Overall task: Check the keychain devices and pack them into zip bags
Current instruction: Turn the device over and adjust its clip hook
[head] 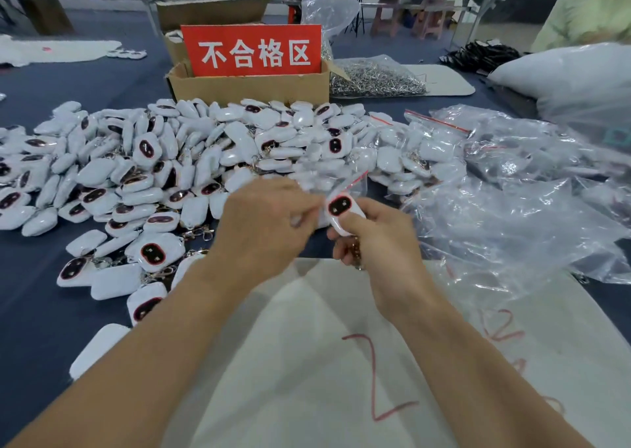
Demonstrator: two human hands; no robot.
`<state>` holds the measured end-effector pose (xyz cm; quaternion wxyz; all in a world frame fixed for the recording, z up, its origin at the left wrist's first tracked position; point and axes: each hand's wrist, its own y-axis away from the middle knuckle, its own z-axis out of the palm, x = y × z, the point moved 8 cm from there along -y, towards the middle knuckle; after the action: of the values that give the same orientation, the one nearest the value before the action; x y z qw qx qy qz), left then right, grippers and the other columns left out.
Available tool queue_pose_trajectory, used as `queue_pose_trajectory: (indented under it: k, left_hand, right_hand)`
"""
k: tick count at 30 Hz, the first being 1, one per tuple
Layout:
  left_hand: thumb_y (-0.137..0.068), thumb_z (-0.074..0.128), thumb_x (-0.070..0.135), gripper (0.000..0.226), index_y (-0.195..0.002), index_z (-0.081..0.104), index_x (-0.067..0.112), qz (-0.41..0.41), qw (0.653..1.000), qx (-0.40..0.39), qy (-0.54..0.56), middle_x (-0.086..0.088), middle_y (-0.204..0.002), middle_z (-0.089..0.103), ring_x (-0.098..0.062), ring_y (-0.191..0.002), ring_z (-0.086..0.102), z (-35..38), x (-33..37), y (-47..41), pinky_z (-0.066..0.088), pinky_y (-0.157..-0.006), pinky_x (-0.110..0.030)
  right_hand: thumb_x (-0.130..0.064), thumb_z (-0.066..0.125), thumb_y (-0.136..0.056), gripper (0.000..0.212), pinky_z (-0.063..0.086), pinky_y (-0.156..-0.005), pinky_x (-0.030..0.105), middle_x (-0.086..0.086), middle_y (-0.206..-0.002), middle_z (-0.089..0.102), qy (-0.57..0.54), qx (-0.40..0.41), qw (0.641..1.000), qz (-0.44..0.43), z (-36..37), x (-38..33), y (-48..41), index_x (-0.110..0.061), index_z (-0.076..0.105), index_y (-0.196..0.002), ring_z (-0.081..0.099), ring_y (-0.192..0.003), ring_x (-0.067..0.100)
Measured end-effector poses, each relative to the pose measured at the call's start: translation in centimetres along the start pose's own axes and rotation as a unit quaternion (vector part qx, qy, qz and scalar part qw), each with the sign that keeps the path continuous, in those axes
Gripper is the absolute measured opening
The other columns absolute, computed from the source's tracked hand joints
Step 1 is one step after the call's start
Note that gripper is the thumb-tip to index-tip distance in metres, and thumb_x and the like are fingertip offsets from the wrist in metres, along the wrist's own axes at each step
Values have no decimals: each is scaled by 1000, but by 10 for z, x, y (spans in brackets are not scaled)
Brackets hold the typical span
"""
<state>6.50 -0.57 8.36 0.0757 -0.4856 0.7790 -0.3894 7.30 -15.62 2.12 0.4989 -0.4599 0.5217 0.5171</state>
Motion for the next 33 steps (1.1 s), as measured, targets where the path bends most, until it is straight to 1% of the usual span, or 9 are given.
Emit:
queue_pose_trajectory:
  k: [4,8,14,17,20,23,26,29,33]
  left_hand:
    - [-85,57,44,29,-70,64,21,-115,978,-137,107,3,-55,50,-9,-53,42,27,-9,8,37,-53,-27]
    - [-82,64,25,33,-50,57,21,-203,931,-166,254,7,-47,37,-4,-50,31,36,-22,9,27,-50,-20]
    - [-70,74,21,18,-82,85,28,-223,873,-165,402,-1,-65,74,-10,-59,52,41,-15,10,48,-61,-26]
    - [-65,88,26,13,-77,84,23,-264,867,-119,406,-11,-73,78,-21,-68,67,40,-19,12,60,-76,-51]
    - [-57,95,29,22,-61,76,19,-270,863,-117,411,-11,-64,72,-24,-60,61,38,-19,13,51,-63,-46]
    - [-63,89,24,21,-56,69,25,-278,876,-58,391,3,-55,65,-12,-53,57,31,-22,11,45,-56,-28]
    - [-65,69,26,12,-61,59,21,-302,919,62,247,10,-51,51,-4,-49,42,10,-35,12,36,-51,-18]
    - [-73,71,25,18,-71,53,25,-242,966,12,85,15,-62,59,-8,-57,51,7,-25,10,33,-52,-16]
    - [-72,78,6,37,-87,60,35,-191,971,-69,126,19,-66,56,-5,-59,48,22,-12,11,35,-54,-17]
  right_hand:
    - [-8,62,-93,12,42,-52,24,10,-71,68,-39,-17,997,72,-5,8,-5,-3,73,-91,59,-56,16]
    - [-6,70,-88,3,45,-52,20,6,-73,71,9,-34,998,44,0,3,-5,-8,70,-91,61,-61,15]
    - [-18,86,-80,28,40,-50,21,1,-61,56,37,-12,998,-39,-4,-13,-5,-20,60,-69,47,-54,13]
    - [-12,84,-74,25,41,-46,20,4,-57,57,-4,-16,999,-42,-5,-16,-5,-19,62,-65,48,-48,13]
    - [-1,76,-69,18,43,-45,23,5,-55,58,-4,36,999,-27,-15,-12,-8,-11,62,-65,49,-46,15]
    - [-10,76,-69,13,42,-47,22,-9,-54,58,159,147,975,-50,-36,-15,-7,-18,66,-72,49,-48,6]
    - [-18,80,-72,17,37,-42,10,-21,-60,62,182,180,961,-100,-41,-27,1,-27,66,-77,52,-48,0]
    - [-17,83,-69,20,45,-52,15,-15,-65,63,115,86,979,-142,-19,-34,6,-26,69,-80,51,-54,0]
    - [-6,78,-78,14,43,-49,18,-4,-60,63,14,-59,997,-44,12,-12,10,-20,74,-81,52,-51,7]
